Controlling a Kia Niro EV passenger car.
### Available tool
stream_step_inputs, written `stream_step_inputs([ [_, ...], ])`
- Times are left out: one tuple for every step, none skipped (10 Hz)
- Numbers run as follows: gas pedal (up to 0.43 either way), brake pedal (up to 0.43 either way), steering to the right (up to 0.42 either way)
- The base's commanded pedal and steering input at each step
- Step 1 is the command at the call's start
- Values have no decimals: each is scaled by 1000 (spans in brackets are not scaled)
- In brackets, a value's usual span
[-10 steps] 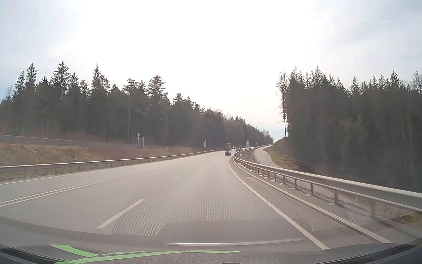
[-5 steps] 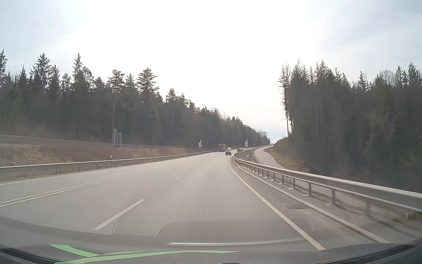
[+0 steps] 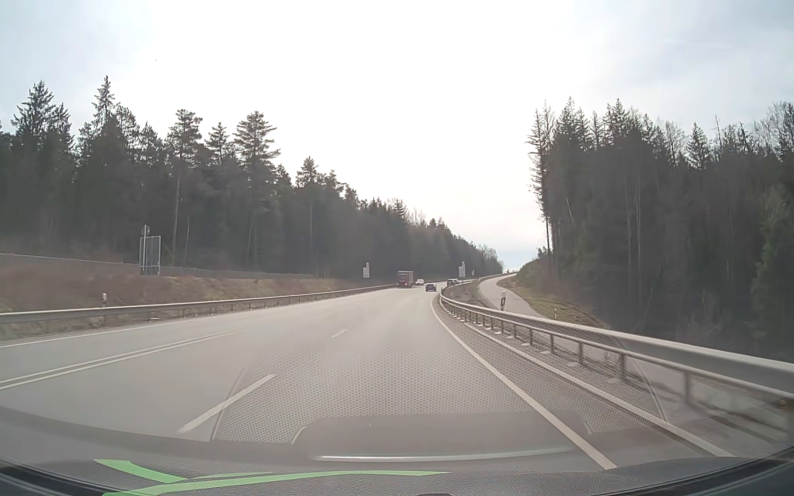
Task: Follow the waypoints while adhering to traffic rules and regulations
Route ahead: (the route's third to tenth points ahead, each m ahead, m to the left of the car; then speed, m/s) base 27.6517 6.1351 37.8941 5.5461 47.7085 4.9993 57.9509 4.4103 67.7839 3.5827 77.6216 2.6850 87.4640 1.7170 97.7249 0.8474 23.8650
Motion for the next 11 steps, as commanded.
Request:
stream_step_inputs([
  [248,0,8],
  [260,0,8],
  [260,0,8],
  [260,0,7],
  [260,0,8],
  [260,0,7],
  [260,0,8],
  [260,0,8],
  [260,0,8],
  [260,0,8],
  [260,0,8],
])
